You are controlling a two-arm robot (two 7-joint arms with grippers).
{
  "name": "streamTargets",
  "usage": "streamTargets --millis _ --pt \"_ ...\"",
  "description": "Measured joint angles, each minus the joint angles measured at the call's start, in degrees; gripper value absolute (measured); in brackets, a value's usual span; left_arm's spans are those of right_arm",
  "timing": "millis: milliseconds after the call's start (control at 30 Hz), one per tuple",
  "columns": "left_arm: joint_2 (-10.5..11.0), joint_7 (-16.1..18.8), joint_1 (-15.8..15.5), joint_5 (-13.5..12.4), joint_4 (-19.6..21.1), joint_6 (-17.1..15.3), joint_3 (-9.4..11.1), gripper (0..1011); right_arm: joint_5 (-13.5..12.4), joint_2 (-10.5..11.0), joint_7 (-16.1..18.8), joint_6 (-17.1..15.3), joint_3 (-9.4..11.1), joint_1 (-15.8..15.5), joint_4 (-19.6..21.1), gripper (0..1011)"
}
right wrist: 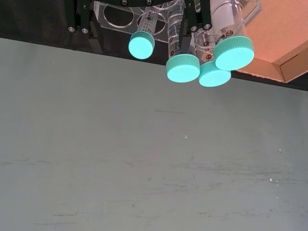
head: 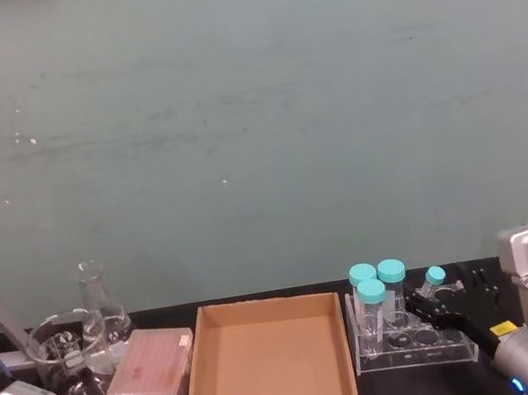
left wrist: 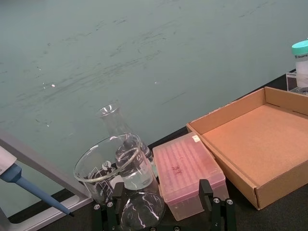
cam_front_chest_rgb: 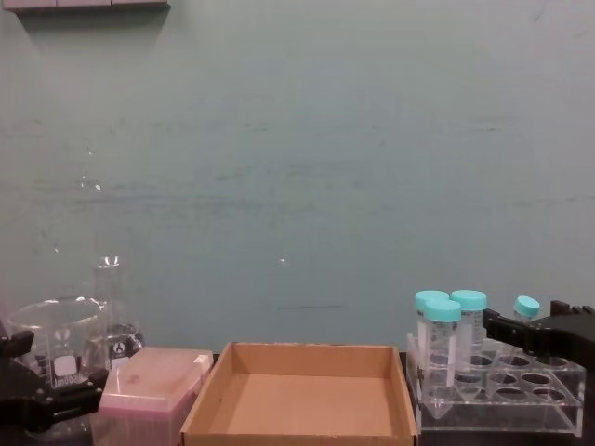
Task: Use the right hand to move the test tube from the test tube rack into the box.
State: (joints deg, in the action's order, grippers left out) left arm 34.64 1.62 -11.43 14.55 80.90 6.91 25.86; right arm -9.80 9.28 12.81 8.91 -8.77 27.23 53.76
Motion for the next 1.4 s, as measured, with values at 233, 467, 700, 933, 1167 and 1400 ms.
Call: streamTargets --millis 233,467,700,933,1167,1400 --pt "0.0 0.0 0.0 0.0 0.0 0.0 0.0 1000 0.37 -0.08 0.53 -0.01 0.58 -0.53 0.8 1000" --pt "0.0 0.0 0.0 0.0 0.0 0.0 0.0 1000 0.57 -0.14 0.84 -0.1 0.99 -1.06 1.59 1000" --pt "0.0 0.0 0.0 0.0 0.0 0.0 0.0 1000 0.84 -0.11 0.92 -0.46 1.28 -1.58 2.31 1000" --pt "0.0 0.0 0.0 0.0 0.0 0.0 0.0 1000 1.13 0.02 0.92 -0.32 1.46 -1.87 2.72 1000" --pt "0.0 0.0 0.0 0.0 0.0 0.0 0.0 1000 1.12 0.03 0.93 -0.27 1.46 -1.88 2.72 1000" --pt "0.0 0.0 0.0 0.0 0.0 0.0 0.0 1000 1.07 0.03 0.93 -0.3 1.45 -1.86 2.72 941"
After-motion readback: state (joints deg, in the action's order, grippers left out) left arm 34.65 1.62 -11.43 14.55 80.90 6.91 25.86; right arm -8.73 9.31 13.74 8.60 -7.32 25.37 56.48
